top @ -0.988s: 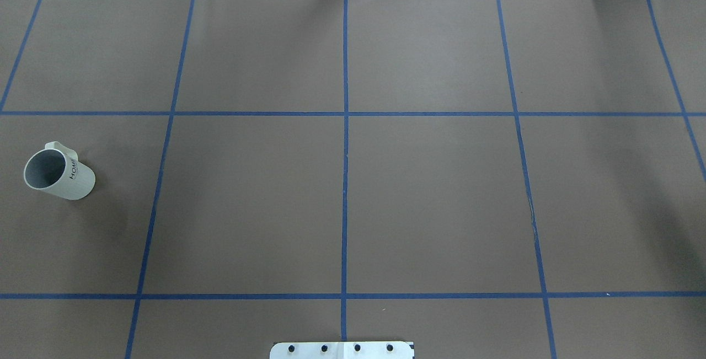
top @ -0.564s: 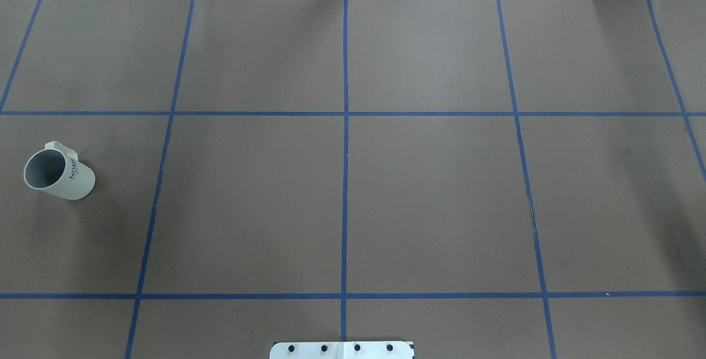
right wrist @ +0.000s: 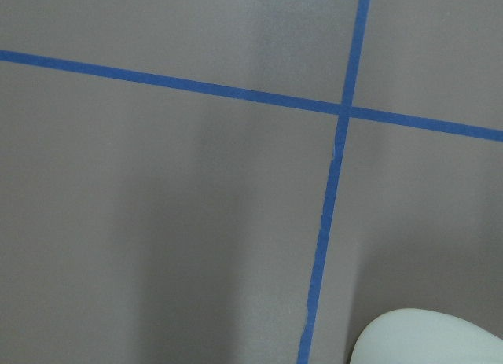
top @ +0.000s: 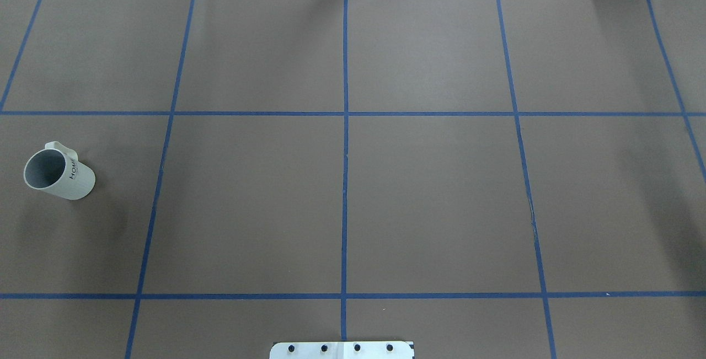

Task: Left arm hands cup to right arm to dump lemon

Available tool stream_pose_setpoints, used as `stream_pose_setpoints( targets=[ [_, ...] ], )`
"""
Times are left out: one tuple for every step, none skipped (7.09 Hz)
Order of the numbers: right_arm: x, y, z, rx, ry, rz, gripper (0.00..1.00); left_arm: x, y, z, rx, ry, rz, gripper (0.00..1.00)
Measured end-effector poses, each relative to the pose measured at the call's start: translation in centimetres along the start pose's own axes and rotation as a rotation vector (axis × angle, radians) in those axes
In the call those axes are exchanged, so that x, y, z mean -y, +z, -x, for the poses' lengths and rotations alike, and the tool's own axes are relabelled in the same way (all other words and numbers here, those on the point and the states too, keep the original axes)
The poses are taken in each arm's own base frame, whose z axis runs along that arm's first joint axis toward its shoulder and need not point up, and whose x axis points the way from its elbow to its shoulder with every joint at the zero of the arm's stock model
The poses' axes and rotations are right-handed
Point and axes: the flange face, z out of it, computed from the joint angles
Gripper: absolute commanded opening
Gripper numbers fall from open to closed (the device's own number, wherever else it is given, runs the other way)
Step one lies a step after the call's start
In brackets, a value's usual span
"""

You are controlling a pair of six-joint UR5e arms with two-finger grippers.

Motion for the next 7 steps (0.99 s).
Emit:
stream_pose_setpoints(
  targets=[
    [0.0,0.0,0.0,0.0,0.001,0.0,1.0,-0.1,-0.7,0.5,0.0,0.007,-0.013,1.0],
    [-0.1,0.0,0.0,0.0,0.001,0.0,1.0,-0.2,-0.9,0.8,0.003,0.029,-0.016,1.0],
    [-0.1,0.1,-0.1,0.001,0.004,0.001,1.0,-0.2,-0.8,1.0,0.007,0.043,-0.016,1.0],
    [-0.1,0.1,-0.1,0.0,0.009,0.001,1.0,-0.2,-0.7,1.2,0.01,0.046,-0.014,1.0],
    [0.1,0.1,-0.1,-0.002,0.012,0.0,1.0,-0.4,-0.6,1.4,0.011,0.044,-0.012,1.0],
    [0.3,0.2,-0.2,-0.004,0.013,-0.001,1.0,-0.4,-0.5,1.5,0.011,0.044,-0.011,1.0],
    [0.4,0.2,-0.2,-0.004,0.011,-0.002,1.0,-0.8,-0.6,1.6,0.011,0.048,-0.015,1.0]
  ],
)
